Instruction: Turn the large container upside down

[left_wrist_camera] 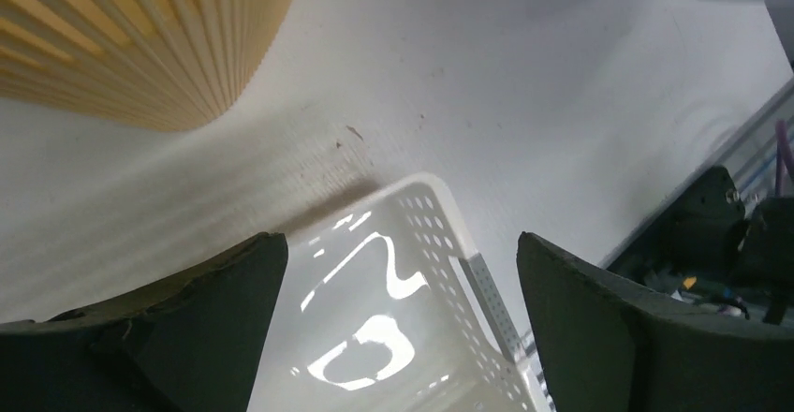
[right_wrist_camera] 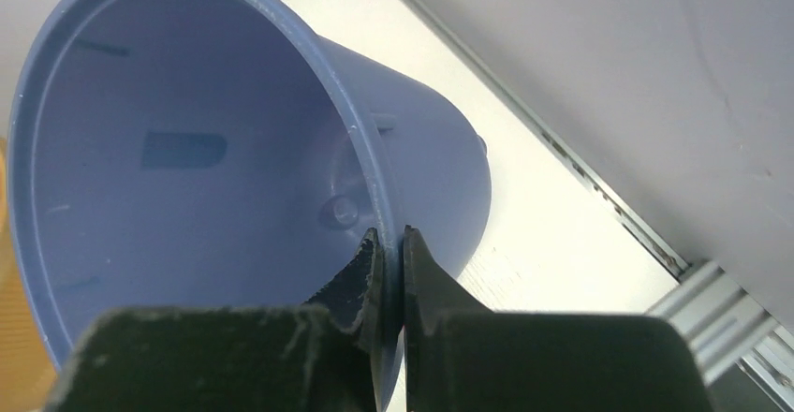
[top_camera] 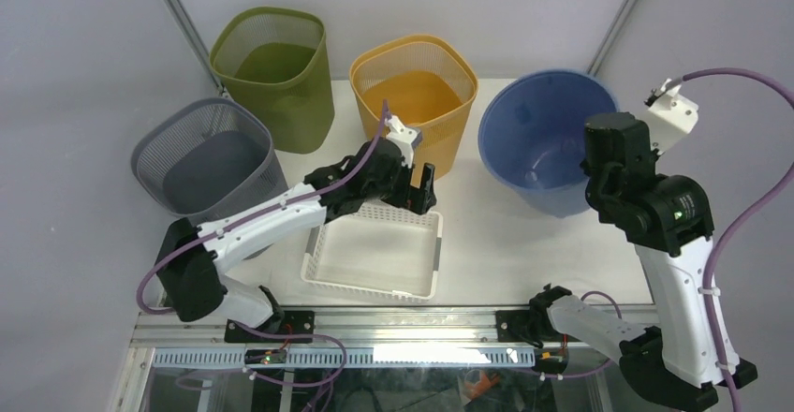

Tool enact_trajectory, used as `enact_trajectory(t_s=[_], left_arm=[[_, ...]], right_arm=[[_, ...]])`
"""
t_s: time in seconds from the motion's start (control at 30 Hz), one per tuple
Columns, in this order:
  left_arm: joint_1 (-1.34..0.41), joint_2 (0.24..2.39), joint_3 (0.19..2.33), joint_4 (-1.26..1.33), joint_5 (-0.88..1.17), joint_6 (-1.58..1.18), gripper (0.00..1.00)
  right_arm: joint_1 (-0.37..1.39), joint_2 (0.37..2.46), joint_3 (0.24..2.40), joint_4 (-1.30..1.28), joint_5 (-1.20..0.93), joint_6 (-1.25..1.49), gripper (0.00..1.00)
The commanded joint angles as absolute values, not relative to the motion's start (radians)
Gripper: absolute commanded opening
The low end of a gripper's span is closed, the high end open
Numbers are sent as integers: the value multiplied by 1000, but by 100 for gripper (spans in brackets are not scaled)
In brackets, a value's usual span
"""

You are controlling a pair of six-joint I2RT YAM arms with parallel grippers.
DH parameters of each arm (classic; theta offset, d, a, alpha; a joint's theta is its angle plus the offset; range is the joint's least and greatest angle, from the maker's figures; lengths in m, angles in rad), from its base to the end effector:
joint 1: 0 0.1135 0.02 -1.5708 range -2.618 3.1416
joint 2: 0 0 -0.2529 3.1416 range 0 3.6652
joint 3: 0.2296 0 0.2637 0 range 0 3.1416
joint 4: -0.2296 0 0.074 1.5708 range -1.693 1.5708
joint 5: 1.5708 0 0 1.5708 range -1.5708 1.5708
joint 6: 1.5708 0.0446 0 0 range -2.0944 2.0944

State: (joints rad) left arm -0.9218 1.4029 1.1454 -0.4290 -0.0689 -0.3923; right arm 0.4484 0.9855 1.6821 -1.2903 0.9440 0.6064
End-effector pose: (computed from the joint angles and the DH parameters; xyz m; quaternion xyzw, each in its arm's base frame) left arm 0.2037 -0.2634 0.2804 0.2221 0.8757 -0.2365 0.3576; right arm 0.1254 0.0202 0.4791 0.2748 0.7672 -0.1365 0.5633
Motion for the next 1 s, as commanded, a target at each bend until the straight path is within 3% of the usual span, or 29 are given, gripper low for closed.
enact_trajectory(t_s=[0.0,0.33,0.73,0.83,0.93,0.97], left_arm=[[-807,1486,1255,-313,34,-426,99],[-643,1753,1523,-304,30,-371,99],[-540,1923,1718,-349,-33,-373,99],[-527,1975,1806,-392,-51,-401,99],[-529,1970,1845,-422,27,-408,99],[-531,1951,1831,-422,33,-409,99]], right_arm=[[448,943,1682,-1281,877,732,0],[446,925,1560,-1216,666,803,0],[421,953,1409,-1093,548,830,0],[355,960,1360,-1020,518,793,0],[200,1004,1341,-954,351,728,0],[139,1023,1343,-945,291,710,12]])
